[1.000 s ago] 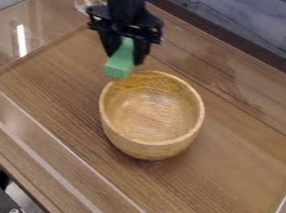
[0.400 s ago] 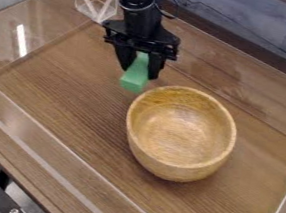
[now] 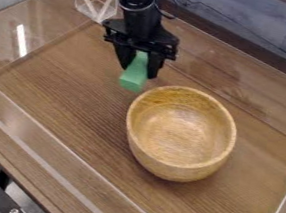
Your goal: Move green stick from inside the wooden bowl to the table next to it
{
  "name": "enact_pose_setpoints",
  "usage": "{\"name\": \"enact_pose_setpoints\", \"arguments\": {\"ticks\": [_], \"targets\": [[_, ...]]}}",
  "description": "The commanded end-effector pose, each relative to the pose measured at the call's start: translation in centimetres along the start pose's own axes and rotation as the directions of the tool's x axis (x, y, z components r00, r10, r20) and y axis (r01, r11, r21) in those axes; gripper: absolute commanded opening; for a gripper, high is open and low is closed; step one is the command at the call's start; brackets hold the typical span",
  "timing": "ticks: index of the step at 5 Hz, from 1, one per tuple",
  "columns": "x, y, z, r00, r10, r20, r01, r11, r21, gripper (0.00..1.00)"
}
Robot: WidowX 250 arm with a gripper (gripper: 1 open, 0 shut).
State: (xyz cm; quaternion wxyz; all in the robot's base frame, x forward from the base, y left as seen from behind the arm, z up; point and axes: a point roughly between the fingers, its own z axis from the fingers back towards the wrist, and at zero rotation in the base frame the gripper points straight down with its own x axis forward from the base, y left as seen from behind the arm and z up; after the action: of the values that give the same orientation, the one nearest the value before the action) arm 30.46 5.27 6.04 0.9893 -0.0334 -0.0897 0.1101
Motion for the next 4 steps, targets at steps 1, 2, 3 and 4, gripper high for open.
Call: {"name": "enact_pose_setpoints", "arguments": {"ticks": [1,2,3,4], "targets": [[1.32,0.12,1.07,0.998,-0.005,0.059,0.005,1.0,0.009,0.0],[1.43,0.27,0.8,0.998,-0.008,0.057,0.007,1.0,0.016,0.0],[1.49,0.39,0.59,0.998,-0.01,0.054,0.009,1.0,0.022,0.0],[1.51,0.48,0.44,0.999,-0.011,0.05,0.01,1.0,0.027,0.0]]}}
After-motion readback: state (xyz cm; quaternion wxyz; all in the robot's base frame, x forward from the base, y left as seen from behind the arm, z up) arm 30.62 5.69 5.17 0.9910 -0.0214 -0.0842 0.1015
